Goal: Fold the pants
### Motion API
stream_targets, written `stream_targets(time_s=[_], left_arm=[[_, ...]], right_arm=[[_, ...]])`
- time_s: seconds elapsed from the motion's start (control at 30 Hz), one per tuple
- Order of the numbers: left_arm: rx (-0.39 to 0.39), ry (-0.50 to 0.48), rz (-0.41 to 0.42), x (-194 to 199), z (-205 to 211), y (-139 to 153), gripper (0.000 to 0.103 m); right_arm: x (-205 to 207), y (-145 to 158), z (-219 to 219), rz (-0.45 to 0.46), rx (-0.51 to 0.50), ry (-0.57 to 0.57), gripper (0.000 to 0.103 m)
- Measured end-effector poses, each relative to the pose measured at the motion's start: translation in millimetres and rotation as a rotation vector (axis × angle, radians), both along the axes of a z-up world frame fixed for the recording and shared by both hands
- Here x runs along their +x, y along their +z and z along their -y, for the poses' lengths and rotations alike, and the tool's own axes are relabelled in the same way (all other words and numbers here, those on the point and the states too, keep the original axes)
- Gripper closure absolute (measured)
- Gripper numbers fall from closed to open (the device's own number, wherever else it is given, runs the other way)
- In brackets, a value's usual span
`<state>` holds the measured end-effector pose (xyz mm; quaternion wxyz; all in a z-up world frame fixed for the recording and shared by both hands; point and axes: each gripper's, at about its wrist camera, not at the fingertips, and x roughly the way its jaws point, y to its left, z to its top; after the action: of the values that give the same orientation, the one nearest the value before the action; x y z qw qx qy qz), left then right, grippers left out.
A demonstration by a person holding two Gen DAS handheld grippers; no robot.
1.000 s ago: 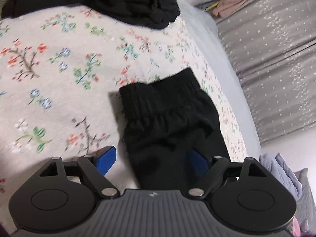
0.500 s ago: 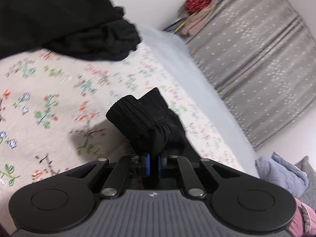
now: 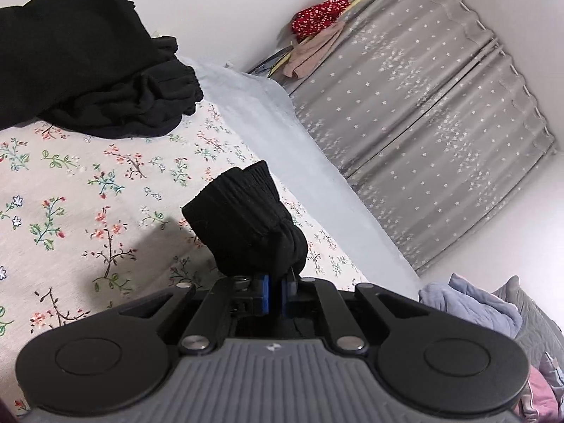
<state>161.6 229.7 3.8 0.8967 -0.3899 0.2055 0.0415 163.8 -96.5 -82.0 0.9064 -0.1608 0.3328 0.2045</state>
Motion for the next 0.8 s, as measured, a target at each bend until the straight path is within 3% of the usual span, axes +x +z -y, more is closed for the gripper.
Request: stream_targets(time_s=[0.03,0.3,0.37,0.4,0.43,0.5,0.6,0.8], left_arm=[[-0.001,-0.002,0.008,0.3,0.5,0.7,0.079],[0.065,-0.037,0.092,-0.3,14.8,17.6,0.079],[0.100,-0.051,0.108,1.2,20.7,21.2,0.079],[0.118,-0.057,0.115,0.9,23.7,22.8,0.079],[0.142,-0.064,0.121,0.6,27.3,24.3,0.079],[0.169,-0.077,0.133,0.9,32.8,27.2,0.079],[0.200,-0.082,0.151,1.7,44.6,31.8,0.079],[0.282,-0.167,0.189,10.9,116.3,52.5,0.079]], right_arm=[[0.6,1.1,-1.5,-0.005,0.011,-0.004,0.097],[-3.2,4.1,-11.4,0.008,0.058,0.012,0.096],[0.0,3.6,-8.8,-0.019,0.075,-0.011,0.087],[1.4,5.0,-6.2,-0.040,0.075,-0.026,0.076],[2.0,9.0,-1.9,-0.060,0.071,-0.045,0.054],[-2.1,23.3,14.2,-0.062,0.131,-0.057,0.025],[-10.3,58.9,51.3,-0.020,0.290,-0.085,0.023],[-7.1,96.3,153.9,0.018,0.577,-0.315,0.023]])
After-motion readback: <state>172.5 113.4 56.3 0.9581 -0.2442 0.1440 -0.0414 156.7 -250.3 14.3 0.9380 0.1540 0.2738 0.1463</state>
